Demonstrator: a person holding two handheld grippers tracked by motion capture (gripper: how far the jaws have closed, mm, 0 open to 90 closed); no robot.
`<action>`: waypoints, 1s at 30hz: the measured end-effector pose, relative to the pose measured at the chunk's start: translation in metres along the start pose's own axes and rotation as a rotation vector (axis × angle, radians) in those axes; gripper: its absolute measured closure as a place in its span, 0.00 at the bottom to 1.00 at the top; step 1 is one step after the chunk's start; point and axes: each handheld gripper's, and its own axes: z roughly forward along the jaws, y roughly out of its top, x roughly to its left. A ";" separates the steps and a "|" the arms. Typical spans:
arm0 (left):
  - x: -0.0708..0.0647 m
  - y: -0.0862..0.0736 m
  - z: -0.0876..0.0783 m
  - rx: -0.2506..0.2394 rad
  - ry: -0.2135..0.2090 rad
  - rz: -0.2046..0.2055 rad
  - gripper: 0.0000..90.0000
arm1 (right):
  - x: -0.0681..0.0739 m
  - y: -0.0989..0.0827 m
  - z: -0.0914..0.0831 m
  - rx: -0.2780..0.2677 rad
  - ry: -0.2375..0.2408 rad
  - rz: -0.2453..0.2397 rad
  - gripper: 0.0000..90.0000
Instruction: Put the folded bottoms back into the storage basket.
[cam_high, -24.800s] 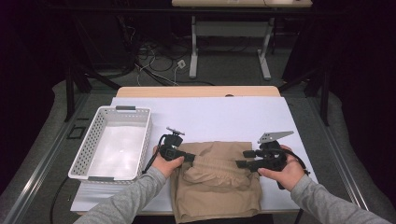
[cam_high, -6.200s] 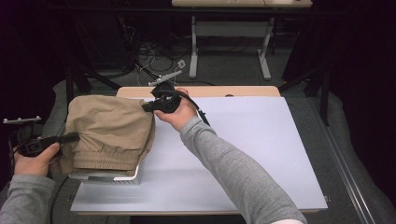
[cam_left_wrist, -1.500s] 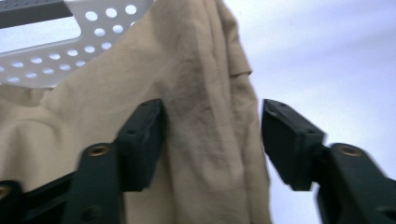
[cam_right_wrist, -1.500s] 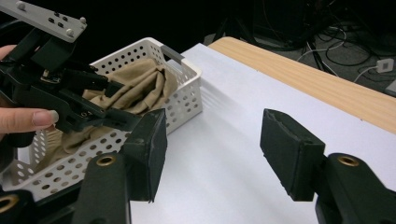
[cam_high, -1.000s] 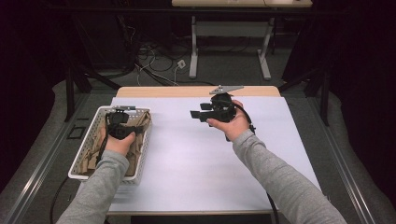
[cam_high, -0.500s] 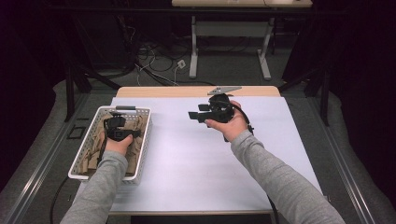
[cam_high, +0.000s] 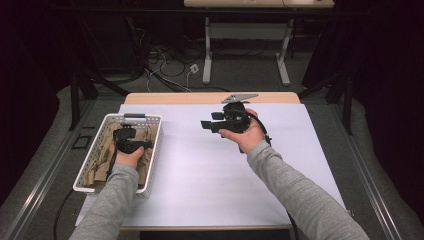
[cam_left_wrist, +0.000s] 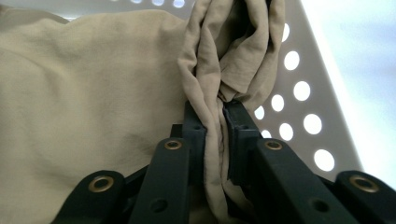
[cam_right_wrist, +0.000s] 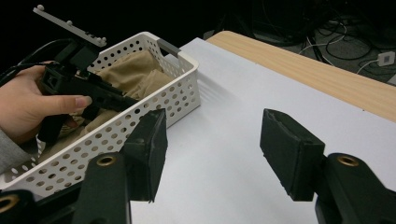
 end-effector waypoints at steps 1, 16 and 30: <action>0.000 0.000 0.000 -0.001 0.005 0.003 0.88 | 0.001 0.000 0.000 -0.003 0.005 0.000 0.46; -0.009 -0.002 -0.002 -0.005 -0.009 0.044 0.84 | 0.000 -0.001 -0.001 -0.005 0.004 0.002 0.45; -0.010 -0.001 -0.018 -0.031 -0.006 0.050 0.62 | -0.006 -0.006 -0.005 0.000 -0.008 0.015 0.45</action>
